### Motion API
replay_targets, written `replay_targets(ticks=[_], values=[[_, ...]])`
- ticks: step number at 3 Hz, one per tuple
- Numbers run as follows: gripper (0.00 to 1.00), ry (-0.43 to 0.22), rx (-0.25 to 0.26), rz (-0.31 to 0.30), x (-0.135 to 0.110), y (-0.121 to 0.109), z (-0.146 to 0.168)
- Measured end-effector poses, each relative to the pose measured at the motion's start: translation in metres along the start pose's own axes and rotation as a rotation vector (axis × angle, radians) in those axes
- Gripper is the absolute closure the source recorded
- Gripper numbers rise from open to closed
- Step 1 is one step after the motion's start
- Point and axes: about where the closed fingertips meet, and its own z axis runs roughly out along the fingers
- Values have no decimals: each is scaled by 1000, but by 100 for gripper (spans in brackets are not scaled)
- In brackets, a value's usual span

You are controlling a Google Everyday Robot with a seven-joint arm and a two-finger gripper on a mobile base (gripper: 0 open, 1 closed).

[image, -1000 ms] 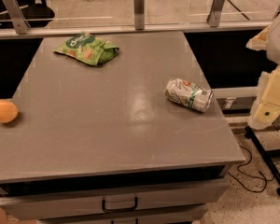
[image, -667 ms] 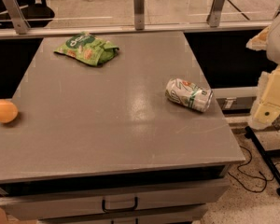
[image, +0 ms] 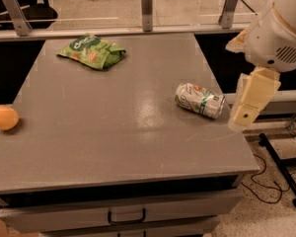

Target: Move orange near green rice chip bag

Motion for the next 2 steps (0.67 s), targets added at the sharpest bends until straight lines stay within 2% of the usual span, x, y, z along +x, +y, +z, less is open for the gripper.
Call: replay_targets(ticks=[1,2], values=[[0,-105,-28,-130,-77,6,18],[0,-215,-68,-278,-167,39,22]])
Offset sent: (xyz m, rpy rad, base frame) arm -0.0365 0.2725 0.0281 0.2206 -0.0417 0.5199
